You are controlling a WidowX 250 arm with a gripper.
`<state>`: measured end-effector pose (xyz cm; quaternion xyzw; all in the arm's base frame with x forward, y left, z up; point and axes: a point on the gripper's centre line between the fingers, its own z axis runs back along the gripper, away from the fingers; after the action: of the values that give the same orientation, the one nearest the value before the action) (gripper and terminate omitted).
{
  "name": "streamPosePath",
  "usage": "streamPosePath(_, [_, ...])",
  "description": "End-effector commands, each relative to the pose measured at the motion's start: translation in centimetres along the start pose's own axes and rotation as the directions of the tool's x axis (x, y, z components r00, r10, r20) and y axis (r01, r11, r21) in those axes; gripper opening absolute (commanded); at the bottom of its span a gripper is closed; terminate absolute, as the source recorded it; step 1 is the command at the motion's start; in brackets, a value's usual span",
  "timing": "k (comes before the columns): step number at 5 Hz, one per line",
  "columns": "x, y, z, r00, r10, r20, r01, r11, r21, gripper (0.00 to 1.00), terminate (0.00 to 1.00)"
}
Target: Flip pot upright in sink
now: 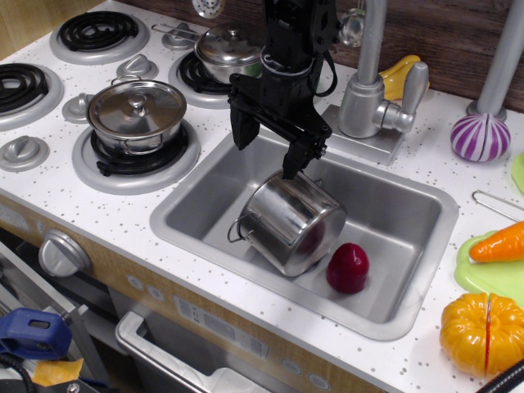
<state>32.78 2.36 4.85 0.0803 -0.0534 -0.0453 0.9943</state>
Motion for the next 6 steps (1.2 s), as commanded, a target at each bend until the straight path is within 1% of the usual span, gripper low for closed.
streamPosePath(1, [0.0, 0.0, 0.0, 1.000, 0.000, 0.000, 0.000, 1.000, 0.000, 1.00, 0.00])
streamPosePath(3, [1.4, 0.5, 0.9, 1.000, -0.006, 0.002, 0.006, 0.993, -0.117, 1.00, 0.00])
streamPosePath(4, [2.2, 0.8, 1.0, 1.000, -0.003, 0.005, 0.004, 0.979, -0.202, 1.00, 0.00])
streamPosePath(5, [2.1, 1.0, 0.3, 0.999, 0.051, 0.005, -0.046, 0.936, -0.349, 1.00, 0.00])
streamPosePath(6, [1.8, 1.1, -0.6, 0.996, 0.090, 0.004, -0.079, 0.901, -0.426, 1.00, 0.00])
